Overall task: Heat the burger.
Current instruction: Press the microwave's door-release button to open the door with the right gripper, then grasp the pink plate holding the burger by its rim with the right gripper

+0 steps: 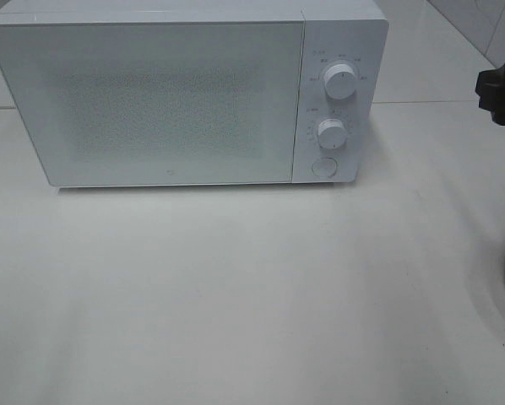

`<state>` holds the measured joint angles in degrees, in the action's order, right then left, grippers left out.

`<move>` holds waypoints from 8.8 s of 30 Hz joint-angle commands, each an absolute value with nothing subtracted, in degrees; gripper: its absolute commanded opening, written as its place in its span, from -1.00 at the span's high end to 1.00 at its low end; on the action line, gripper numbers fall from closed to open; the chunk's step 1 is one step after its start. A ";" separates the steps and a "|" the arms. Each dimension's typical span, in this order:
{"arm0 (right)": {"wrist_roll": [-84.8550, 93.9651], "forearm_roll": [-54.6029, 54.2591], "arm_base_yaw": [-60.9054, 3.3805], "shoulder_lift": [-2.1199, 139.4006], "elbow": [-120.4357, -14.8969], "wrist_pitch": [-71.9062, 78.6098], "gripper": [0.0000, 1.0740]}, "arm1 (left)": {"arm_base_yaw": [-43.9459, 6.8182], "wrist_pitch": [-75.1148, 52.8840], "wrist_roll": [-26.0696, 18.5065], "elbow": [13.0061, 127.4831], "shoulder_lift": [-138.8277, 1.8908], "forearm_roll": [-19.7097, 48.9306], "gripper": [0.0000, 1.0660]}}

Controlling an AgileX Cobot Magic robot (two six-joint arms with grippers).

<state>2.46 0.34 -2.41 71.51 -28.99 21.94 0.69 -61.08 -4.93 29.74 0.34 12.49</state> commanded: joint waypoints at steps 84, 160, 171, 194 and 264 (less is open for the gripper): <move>-54.26 -45.03 -46.98 96.77 -22.75 56.21 1.00 | 0.74 -61.31 -4.81 29.68 1.38 12.38 -0.83; -68.81 -38.04 -33.46 122.73 -51.39 49.05 1.00 | 0.74 -61.31 -4.81 29.68 1.38 12.43 -0.83; -67.90 -40.39 -33.46 123.19 -52.37 54.43 1.00 | 0.74 -61.31 -4.81 29.68 1.38 12.43 -0.83; -63.60 -40.74 -31.46 124.68 -61.54 68.07 1.00 | 0.74 -61.31 -4.81 29.68 1.38 12.43 -0.83; -6.13 -39.94 -32.14 103.42 -47.27 10.71 0.98 | 0.74 -61.31 -4.81 29.68 1.38 12.43 -0.83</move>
